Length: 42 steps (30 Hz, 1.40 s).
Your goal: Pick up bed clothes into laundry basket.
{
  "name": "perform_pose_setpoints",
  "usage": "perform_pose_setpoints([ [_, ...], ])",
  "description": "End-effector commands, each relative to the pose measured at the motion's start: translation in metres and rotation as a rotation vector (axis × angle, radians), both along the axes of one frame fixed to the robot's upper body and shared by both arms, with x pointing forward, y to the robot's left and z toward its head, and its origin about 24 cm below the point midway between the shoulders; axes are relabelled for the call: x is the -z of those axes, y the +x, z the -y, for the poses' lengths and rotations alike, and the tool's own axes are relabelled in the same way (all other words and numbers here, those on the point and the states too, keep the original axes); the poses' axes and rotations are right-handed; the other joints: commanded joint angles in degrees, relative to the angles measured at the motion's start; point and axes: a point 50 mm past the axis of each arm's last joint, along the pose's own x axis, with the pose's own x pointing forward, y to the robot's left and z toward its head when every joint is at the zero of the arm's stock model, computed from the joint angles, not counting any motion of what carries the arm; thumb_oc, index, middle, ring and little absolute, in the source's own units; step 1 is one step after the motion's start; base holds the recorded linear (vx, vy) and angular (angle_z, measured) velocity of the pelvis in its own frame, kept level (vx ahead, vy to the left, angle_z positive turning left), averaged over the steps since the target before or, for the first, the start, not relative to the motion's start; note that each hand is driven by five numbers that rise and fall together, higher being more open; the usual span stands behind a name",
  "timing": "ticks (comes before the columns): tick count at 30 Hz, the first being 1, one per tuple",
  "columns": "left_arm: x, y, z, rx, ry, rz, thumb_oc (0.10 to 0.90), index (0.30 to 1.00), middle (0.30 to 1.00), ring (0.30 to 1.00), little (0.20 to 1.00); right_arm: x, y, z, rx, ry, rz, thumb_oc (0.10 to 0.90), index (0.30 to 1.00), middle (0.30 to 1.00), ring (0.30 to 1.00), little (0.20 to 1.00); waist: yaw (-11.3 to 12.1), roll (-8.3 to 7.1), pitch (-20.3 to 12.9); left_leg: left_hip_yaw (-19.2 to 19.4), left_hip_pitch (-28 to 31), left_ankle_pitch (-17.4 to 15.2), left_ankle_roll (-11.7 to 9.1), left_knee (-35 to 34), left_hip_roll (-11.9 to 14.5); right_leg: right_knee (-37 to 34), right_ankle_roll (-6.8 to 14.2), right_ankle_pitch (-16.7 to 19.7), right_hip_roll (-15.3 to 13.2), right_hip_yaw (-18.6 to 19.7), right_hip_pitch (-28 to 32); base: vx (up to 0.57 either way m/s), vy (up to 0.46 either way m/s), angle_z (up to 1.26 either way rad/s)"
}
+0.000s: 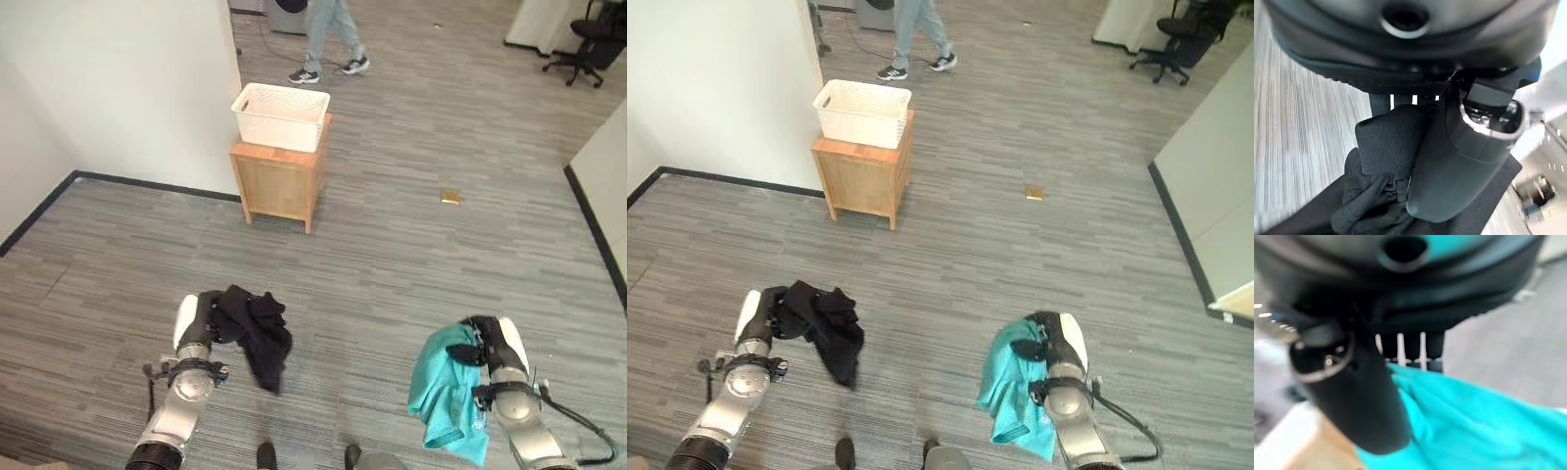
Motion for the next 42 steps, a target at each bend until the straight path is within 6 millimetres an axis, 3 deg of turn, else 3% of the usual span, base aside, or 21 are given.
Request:
perform_pose_setpoints([
  [1,-0.090,0.037,0.011,0.104,0.103,0.429,0.400,0.300,0.300,0.300,0.300,-0.109,0.040,-0.012,-0.139,-0.184,0.451,0.400,0.300,0.300,0.300,0.300,1.18,-3.25,-2.98,-0.27,4.10,-14.66,1.68,0.02,-2.47,-8.95,3.07,8.65,1.03,2.84,-6.82,0.27,0.024,0.30],
  [8,-0.096,0.032,0.013,0.110,0.116,0.466,0.400,0.300,0.300,0.300,0.300,-0.135,0.033,-0.019,-0.185,-0.271,0.567,0.400,0.300,0.300,0.300,0.300,-0.74,-3.55,-2.72,-4.33,7.52,-17.46,2.17,0.02,-3.62,-12.01,3.31,11.86,5.28,3.50,-10.44,0.25,-0.016,0.56],
  [9,-0.089,0.031,0.015,0.108,0.103,0.441,0.400,0.300,0.300,0.300,0.300,-0.145,0.030,-0.031,-0.240,-0.295,0.620,0.400,0.300,0.300,0.300,0.300,-2.33,-4.04,-2.48,-6.89,11.12,-19.89,2.26,0.02,-4.35,-12.68,3.58,13.78,7.70,2.12,-15.64,0.32,-0.078,0.61],
  [14,-0.076,0.028,0.024,0.140,0.072,0.396,0.400,0.300,0.300,0.300,0.300,-0.145,0.026,-0.046,-0.306,-0.321,0.620,0.400,0.300,0.300,0.300,0.300,-7.59,-3.28,-2.81,-12.45,14.91,-23.02,1.30,0.02,-3.32,-13.36,4.03,15.68,8.25,-0.40,-22.20,0.37,-0.148,0.54],
  [18,-0.063,0.019,0.032,0.188,0.037,0.343,0.400,0.300,0.300,0.300,0.300,-0.142,0.022,-0.053,-0.361,-0.343,0.586,0.400,0.300,0.300,0.300,0.300,-11.61,-1.76,-3.94,-14.27,20.83,-27.42,-0.68,0.02,-0.61,-13.28,3.25,16.41,4.69,-6.25,-24.95,0.49,-0.333,0.80],
  [20,-0.054,0.013,0.038,0.204,0.007,0.312,0.400,0.300,0.300,0.300,0.300,-0.136,0.019,-0.052,-0.369,-0.345,0.554,0.400,0.300,0.300,0.300,0.300,-12.93,0.03,-5.52,-13.53,22.40,-22.62,-2.75,0.53,2.55,-12.87,2.06,17.54,3.98,-4.31,-22.74,0.50,-0.353,0.82],
  [21,-0.043,0.005,0.043,0.213,-0.031,0.276,0.400,0.300,0.300,0.300,0.300,-0.130,0.017,-0.054,-0.395,-0.346,0.520,0.400,0.300,0.300,0.300,0.300,-13.61,2.61,-5.69,-12.73,20.22,-10.94,-5.06,9.61,5.37,-9.79,0.60,17.44,2.91,-2.23,-20.59,0.59,-0.392,0.61],
  [22,-0.041,0.004,0.043,0.209,-0.047,0.269,0.400,0.300,0.300,0.300,0.300,-0.129,0.017,-0.058,-0.417,-0.354,0.513,0.400,0.300,0.300,0.300,0.300,-13.54,3.71,-5.80,-11.94,17.91,-3.20,-6.32,16.42,6.28,-8.90,-0.60,15.78,2.95,-1.03,-18.81,0.55,-0.416,0.40],
  [23,-0.043,0.005,0.045,0.210,-0.063,0.283,0.400,0.300,0.300,0.300,0.300,-0.132,0.019,-0.059,-0.422,-0.377,0.515,0.400,0.300,0.300,0.300,0.300,-12.82,2.99,-5.29,-11.32,14.82,2.14,-6.62,23.88,5.60,-7.97,-2.23,14.67,1.89,0.17,-17.29,0.51,-0.386,0.21],
  [24,-0.045,0.005,0.047,0.211,-0.080,0.294,0.400,0.300,0.300,0.300,0.300,-0.137,0.022,-0.059,-0.420,-0.392,0.529,0.400,0.300,0.300,0.300,0.300,-11.35,2.31,-4.83,-11.00,10.42,2.85,-5.99,30.64,4.12,-8.10,-3.44,13.15,2.11,2.97,-15.01,0.49,-0.443,-0.21],
  [26,-0.050,0.005,0.051,0.221,-0.092,0.317,0.400,0.300,0.300,0.300,0.300,-0.144,0.024,-0.061,-0.417,-0.400,0.556,0.400,0.300,0.300,0.300,0.300,-7.80,-0.37,-4.18,-8.38,0.87,-4.44,-2.82,40.60,-0.16,-10.30,-4.28,10.89,1.56,8.63,-8.79,0.60,-0.408,-0.67],
  [28,-0.055,0.004,0.054,0.241,-0.092,0.336,0.400,0.300,0.300,0.300,0.300,-0.146,0.025,-0.062,-0.424,-0.404,0.558,0.400,0.300,0.300,0.300,0.300,-4.28,-2.20,-3.22,-4.91,-8.12,-11.19,-1.00,42.05,-3.74,-11.40,-3.96,9.57,0.28,11.62,-4.34,0.54,-0.259,-1.57],
  [29,-0.060,0.003,0.055,0.255,-0.083,0.355,0.400,0.300,0.300,0.300,0.300,-0.145,0.023,-0.061,-0.418,-0.407,0.552,0.400,0.300,0.300,0.300,0.300,-2.57,-2.36,-2.93,-3.31,-11.20,-12.59,-0.21,36.18,-6.09,-12.14,-3.55,8.78,0.23,13.31,-2.62,0.66,-0.144,-1.42],
  [30,-0.068,0.003,0.056,0.274,-0.059,0.386,0.400,0.300,0.300,0.300,0.300,-0.143,0.022,-0.061,-0.416,-0.405,0.549,0.400,0.300,0.300,0.300,0.300,-1.09,-0.48,-2.49,-1.73,-15.28,-11.61,0.42,24.62,-8.05,-12.95,-3.09,7.50,2.09,14.66,0.61,0.75,-0.100,-1.39],
  [31,-0.073,0.004,0.055,0.278,-0.044,0.412,0.400,0.300,0.300,0.300,0.300,-0.142,0.021,-0.058,-0.408,-0.411,0.549,0.400,0.300,0.300,0.300,0.300,0.02,0.86,-2.80,-0.44,-15.61,-8.91,0.18,15.77,-8.49,-13.68,-2.82,6.26,3.18,15.51,2.67,0.62,-0.054,-1.22],
  [34,-0.091,0.009,0.058,0.288,-0.015,0.493,0.400,0.300,0.300,0.300,0.300,-0.147,0.021,-0.053,-0.390,-0.439,0.564,0.400,0.300,0.300,0.300,0.300,2.02,1.48,-2.72,4.31,-17.87,-4.15,-0.50,2.21,-8.02,-13.82,-2.46,2.74,2.72,17.34,7.39,0.53,-0.042,-0.73],
  [37,-0.117,0.014,0.066,0.308,-0.022,0.617,0.400,0.300,0.300,0.300,0.300,-0.165,0.015,-0.047,-0.360,-0.478,0.630,0.400,0.300,0.300,0.300,0.300,2.36,1.91,-3.39,11.41,-22.43,-2.72,-1.01,0.86,-5.25,-13.82,-1.60,-0.78,0.29,18.66,13.25,0.71,-0.001,-0.57],
  [39,-0.122,0.002,0.063,0.300,-0.051,0.656,0.400,0.300,0.300,0.300,0.300,-0.181,0.004,-0.055,-0.397,-0.570,0.705,0.400,0.300,0.300,0.300,0.300,3.99,3.69,-5.43,13.07,-19.30,0.24,0.11,0.16,-2.89,-10.87,-0.07,-3.06,-2.89,18.54,16.84,0.89,0.052,-1.09],
  [40,-0.120,-0.002,0.063,0.292,-0.074,0.654,0.400,0.300,0.300,0.300,0.300,-0.187,0.003,-0.059,-0.398,-0.582,0.740,0.400,0.300,0.300,0.300,0.300,4.88,3.30,-6.62,12.92,-18.49,1.80,-0.09,0.56,-2.99,-7.67,1.65,-1.58,-5.88,16.48,17.51,0.40,0.000,-0.66],
  [41,-0.120,-0.002,0.062,0.291,-0.073,0.653,0.400,0.300,0.300,0.300,0.300,-0.187,0.003,-0.059,-0.399,-0.581,0.739,0.400,0.300,0.300,0.300,0.300,5.27,3.41,-6.81,13.31,-18.53,2.23,-0.16,0.29,-2.62,-7.72,1.65,-1.27,-5.73,17.05,17.11,0.38,-0.070,-0.49],
  [42,-0.117,-0.004,0.062,0.284,-0.093,0.641,0.400,0.300,0.300,0.300,0.300,-0.193,0.000,-0.064,-0.416,-0.614,0.777,0.400,0.300,0.300,0.300,0.300,5.14,2.52,-6.52,13.49,-16.75,1.78,0.15,0.47,-3.19,-1.82,4.48,5.21,-8.08,15.51,15.00,0.23,-0.124,-0.79],
])
